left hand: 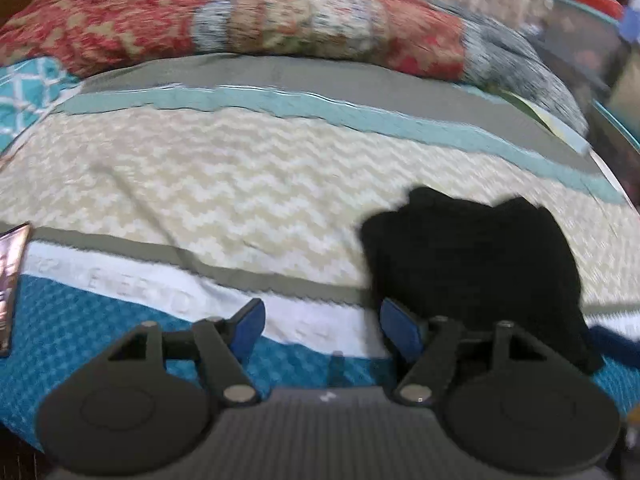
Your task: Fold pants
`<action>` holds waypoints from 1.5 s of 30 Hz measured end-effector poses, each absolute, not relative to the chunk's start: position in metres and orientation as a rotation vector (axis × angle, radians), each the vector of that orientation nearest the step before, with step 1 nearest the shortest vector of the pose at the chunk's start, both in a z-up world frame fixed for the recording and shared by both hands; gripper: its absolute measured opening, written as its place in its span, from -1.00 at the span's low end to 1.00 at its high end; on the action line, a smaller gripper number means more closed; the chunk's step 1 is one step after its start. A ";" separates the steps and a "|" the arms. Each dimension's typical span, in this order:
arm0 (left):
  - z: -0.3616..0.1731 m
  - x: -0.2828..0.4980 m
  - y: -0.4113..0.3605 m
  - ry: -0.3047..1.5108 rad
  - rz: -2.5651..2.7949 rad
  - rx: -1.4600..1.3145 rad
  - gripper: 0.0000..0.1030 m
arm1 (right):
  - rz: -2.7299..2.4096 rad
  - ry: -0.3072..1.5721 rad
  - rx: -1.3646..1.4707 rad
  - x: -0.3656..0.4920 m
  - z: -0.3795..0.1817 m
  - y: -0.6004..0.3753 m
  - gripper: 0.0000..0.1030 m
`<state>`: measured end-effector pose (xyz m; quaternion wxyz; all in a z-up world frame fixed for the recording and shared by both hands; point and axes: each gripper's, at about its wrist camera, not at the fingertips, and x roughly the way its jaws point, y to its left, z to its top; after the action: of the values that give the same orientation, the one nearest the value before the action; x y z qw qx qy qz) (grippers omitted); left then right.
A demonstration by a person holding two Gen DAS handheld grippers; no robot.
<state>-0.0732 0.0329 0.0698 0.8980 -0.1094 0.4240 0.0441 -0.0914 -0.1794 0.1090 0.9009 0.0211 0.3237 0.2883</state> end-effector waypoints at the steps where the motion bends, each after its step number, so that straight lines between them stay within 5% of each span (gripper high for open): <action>1: 0.070 -0.074 0.041 0.878 0.106 -0.243 0.28 | 0.617 0.657 0.007 -0.093 0.108 -0.174 0.66; 7: 0.065 -0.075 0.064 0.901 0.137 -0.332 0.33 | 0.709 0.641 -0.196 -0.080 0.092 -0.135 0.66; 8: 0.063 -0.075 0.061 0.910 0.130 -0.335 0.33 | 0.713 0.650 -0.222 -0.077 0.087 -0.130 0.56; 9: 0.061 -0.074 0.058 0.919 0.117 -0.331 0.33 | 0.712 0.657 -0.259 -0.073 0.083 -0.125 -0.06; 11: 0.059 -0.074 0.049 0.929 0.093 -0.309 0.34 | 0.656 0.667 -0.327 -0.067 0.077 -0.122 -0.59; 16: 0.060 -0.072 0.034 0.928 0.044 -0.289 0.41 | 0.695 0.653 -0.139 -0.071 0.116 -0.158 -0.66; 20: 0.061 -0.066 0.024 0.927 0.027 -0.281 0.49 | 0.790 0.735 -0.150 -0.087 0.104 -0.154 -0.54; 27: 0.059 -0.070 0.016 0.942 0.004 -0.267 0.62 | 0.787 0.809 0.052 -0.073 0.084 -0.162 0.36; 35: 0.050 -0.065 -0.007 0.947 0.023 -0.138 0.72 | 0.562 0.705 0.233 -0.063 0.103 -0.231 0.36; 45: 0.039 -0.063 -0.021 0.942 0.058 -0.016 0.89 | 0.343 0.923 0.515 -0.050 0.037 -0.278 0.46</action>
<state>-0.0626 -0.0207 0.0391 0.8908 -0.0078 0.4535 0.0277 -0.0501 -0.2782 0.0373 0.8496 0.2442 0.4381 0.1628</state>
